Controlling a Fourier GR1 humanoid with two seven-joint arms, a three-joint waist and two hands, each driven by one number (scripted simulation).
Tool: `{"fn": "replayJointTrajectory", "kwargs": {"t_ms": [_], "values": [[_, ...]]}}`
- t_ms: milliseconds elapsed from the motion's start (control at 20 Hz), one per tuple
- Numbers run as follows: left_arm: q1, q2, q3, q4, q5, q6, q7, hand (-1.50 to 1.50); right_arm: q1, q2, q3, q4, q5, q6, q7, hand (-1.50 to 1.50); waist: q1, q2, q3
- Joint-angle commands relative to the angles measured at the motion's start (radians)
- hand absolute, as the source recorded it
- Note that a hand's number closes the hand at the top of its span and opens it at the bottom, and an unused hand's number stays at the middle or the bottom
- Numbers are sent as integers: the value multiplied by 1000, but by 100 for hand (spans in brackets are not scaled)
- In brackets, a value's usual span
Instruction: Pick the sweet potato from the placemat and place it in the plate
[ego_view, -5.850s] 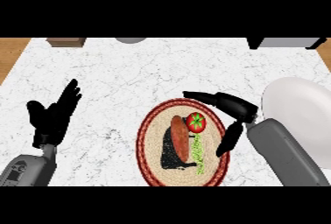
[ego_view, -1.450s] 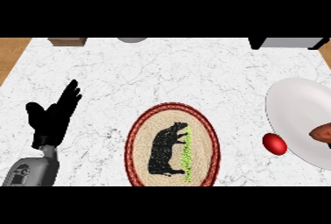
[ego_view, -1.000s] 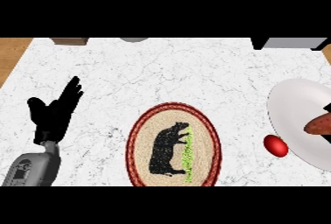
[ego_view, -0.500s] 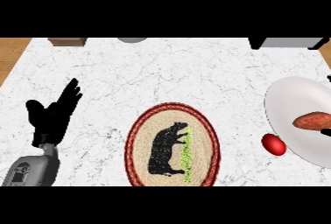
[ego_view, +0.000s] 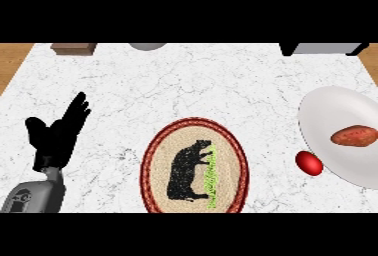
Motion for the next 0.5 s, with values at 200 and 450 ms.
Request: {"fn": "replayJointTrajectory", "kwargs": {"t_ms": [200, 450], "values": [[-12, 6, -5, -48, 11, -12, 63, 0, 9, -57, 14, 106, -158, 336, 67, -150, 17, 6, 3], [-54, -10, 7, 34, -6, -1, 4, 0, 9, -110, -8, 139, -200, 334, 9, -150, 13, 10, 3]]}}
